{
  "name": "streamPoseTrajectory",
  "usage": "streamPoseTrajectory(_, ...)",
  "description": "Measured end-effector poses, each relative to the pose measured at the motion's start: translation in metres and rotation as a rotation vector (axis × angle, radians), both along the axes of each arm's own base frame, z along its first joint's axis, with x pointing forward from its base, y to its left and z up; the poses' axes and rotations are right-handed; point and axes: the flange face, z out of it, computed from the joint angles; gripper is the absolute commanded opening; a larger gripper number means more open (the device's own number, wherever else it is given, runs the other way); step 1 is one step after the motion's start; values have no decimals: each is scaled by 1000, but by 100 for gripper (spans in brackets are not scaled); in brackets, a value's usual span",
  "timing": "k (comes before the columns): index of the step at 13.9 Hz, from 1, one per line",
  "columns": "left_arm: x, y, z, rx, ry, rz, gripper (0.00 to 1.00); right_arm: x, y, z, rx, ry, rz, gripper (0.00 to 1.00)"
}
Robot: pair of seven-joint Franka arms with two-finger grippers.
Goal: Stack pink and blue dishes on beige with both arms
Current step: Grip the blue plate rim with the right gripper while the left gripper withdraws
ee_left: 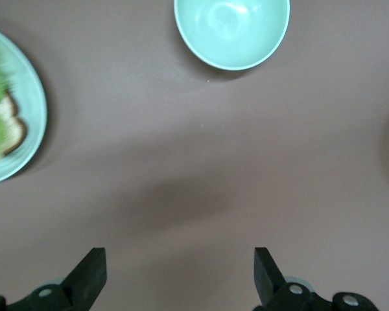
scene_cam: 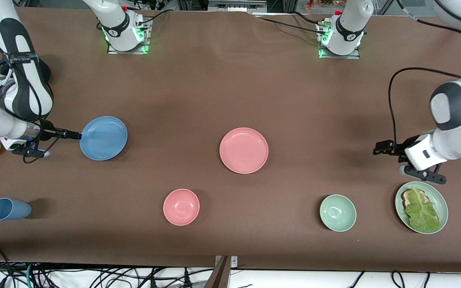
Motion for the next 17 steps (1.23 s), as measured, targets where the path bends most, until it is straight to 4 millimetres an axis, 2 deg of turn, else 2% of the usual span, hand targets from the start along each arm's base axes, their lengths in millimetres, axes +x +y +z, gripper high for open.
streamPoseTrajectory(3,-12,1,38,48,39,99,100,0,-2,-21,18,3,-33,100)
streamPoseTrajectory(6,-21,-8,70,52,57,179,100,1,-4,-39,39,1,-72,79)
streamPoseTrajectory(8,-28,-7,89,46,48,195,100,-1,-9,-54,66,5,-99,64)
streamPoseTrajectory(9,-31,-6,99,41,39,198,100,-2,-11,-60,85,6,-101,53)
streamPoseTrajectory(10,-35,-6,110,37,30,204,100,-4,-13,-66,101,5,-102,48)
streamPoseTrajectory(12,-45,-7,133,31,13,213,100,-5,-18,-74,125,3,-98,22)
streamPoseTrajectory(13,-51,-7,145,28,5,216,100,-5,-21,-74,125,1,-97,6)
streamPoseTrajectory(14,-57,-7,158,24,-8,218,100,-4,-23,-73,128,-3,-96,0)
streamPoseTrajectory(16,-70,-2,180,18,-21,225,100,1,-22,-68,136,-14,-80,0)
streamPoseTrajectory(17,-75,1,184,17,-10,228,100,3,-22,-65,136,-20,-75,0)
